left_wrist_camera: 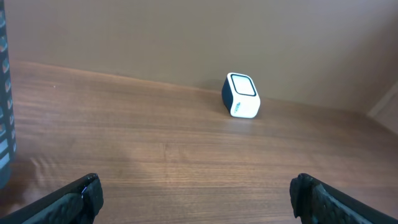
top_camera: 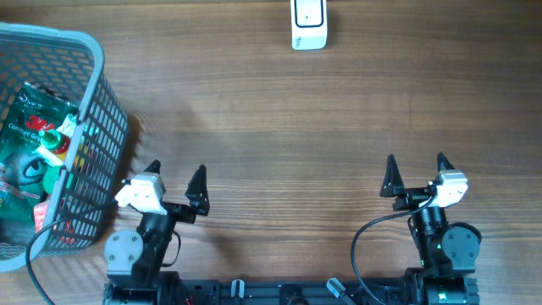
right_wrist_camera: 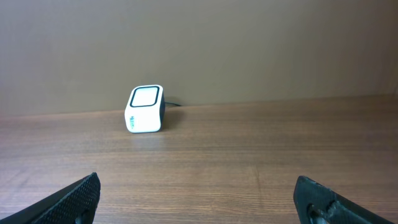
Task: Scan the item barcode
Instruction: 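Move the left gripper toward the grey basket, then reach into the basket and grasp the red-capped yellow bottle with left gripper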
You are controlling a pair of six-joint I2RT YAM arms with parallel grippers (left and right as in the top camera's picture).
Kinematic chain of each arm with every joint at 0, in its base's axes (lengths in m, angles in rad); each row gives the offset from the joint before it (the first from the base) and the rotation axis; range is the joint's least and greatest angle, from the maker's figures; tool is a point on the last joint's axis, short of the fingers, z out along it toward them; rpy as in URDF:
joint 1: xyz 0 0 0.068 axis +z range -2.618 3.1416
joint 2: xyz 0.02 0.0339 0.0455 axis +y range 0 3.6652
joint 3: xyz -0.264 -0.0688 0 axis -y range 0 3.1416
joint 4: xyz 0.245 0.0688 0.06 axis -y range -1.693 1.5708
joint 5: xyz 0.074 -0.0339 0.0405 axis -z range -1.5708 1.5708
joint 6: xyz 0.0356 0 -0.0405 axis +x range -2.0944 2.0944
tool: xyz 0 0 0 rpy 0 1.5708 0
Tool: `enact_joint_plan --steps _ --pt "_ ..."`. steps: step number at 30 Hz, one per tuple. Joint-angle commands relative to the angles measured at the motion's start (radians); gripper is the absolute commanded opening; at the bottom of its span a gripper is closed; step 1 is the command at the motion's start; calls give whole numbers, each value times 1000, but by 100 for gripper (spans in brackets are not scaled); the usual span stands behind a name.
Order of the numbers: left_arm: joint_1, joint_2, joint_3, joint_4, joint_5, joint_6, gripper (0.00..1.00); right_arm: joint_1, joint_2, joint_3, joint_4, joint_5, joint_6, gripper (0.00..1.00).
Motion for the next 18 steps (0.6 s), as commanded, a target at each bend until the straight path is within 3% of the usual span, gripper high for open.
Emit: enact_joint_plan --steps 1,7,11,15,18 --pt "-5 67 74 -20 18 -6 100 -2 -9 -1 1 17 -8 100" --pt "-4 227 211 -58 18 -6 100 -2 -9 -1 1 17 -8 100" --pt "-4 380 393 -114 18 -6 100 -2 -9 -1 1 17 -8 100" --pt "-5 526 617 -317 20 -6 100 -2 -9 -1 1 17 -8 100" --pt "-4 597 720 -480 185 -6 100 -2 -9 -1 1 17 -8 100"
